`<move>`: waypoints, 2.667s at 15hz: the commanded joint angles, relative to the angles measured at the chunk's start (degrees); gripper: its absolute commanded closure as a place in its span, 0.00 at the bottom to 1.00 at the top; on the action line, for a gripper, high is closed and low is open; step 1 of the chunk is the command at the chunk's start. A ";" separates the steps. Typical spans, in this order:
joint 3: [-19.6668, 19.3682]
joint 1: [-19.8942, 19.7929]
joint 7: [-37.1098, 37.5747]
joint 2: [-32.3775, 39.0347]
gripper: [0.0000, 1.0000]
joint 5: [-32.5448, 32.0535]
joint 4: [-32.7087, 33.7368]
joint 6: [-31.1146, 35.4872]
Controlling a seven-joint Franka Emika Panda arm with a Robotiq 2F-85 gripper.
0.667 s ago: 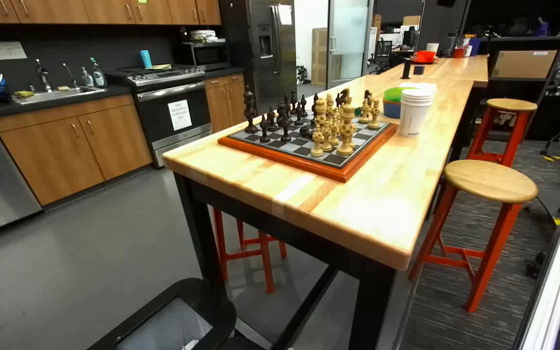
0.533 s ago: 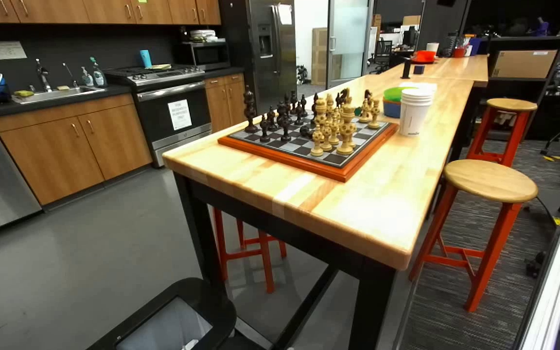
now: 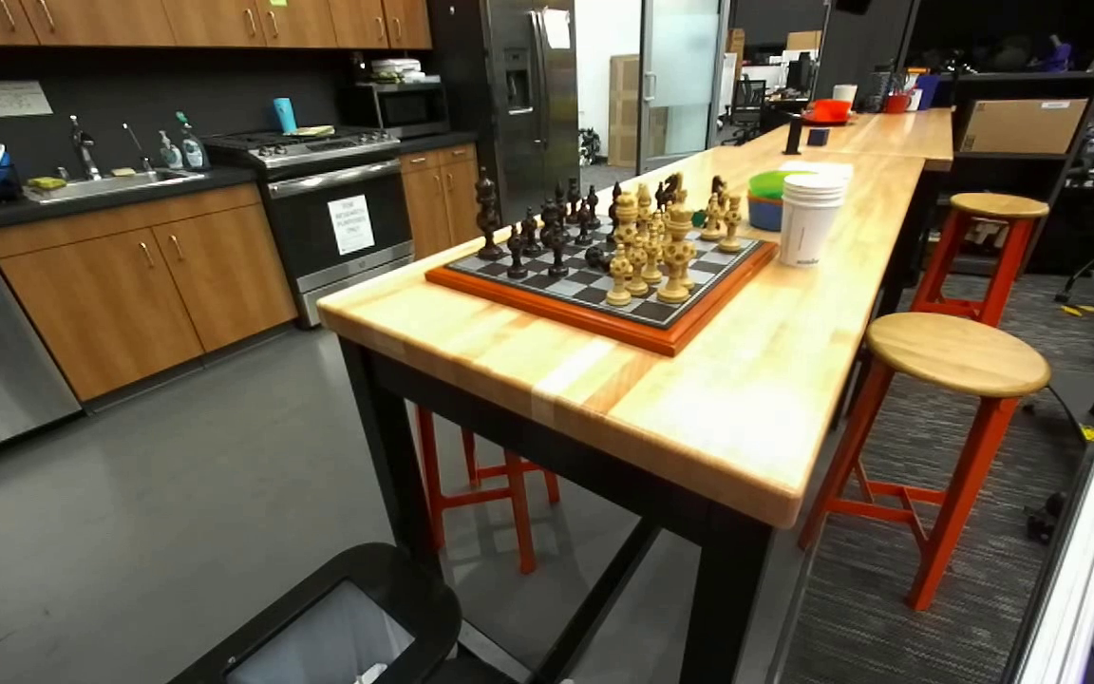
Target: Pick up the fallen black chess piece and move it to the left
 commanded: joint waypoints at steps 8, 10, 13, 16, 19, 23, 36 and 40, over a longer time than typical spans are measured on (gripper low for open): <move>2.09 5.18 -1.43 36.59 0.00 -0.37 17.12 20.36; 2.56 5.14 -1.86 43.21 0.00 -0.13 22.16 20.23; 2.97 4.71 -3.16 50.78 0.00 -0.49 28.19 18.75; 2.84 4.09 -4.89 56.21 0.00 -1.04 32.47 17.75; 2.43 2.88 -5.93 59.64 0.00 -2.26 35.29 15.69; 1.95 1.06 -9.00 61.20 0.00 -1.87 36.36 12.88; 2.19 -0.94 -11.01 66.68 0.00 1.23 36.13 14.06; 2.27 -1.24 -10.95 68.37 0.00 2.80 36.61 14.37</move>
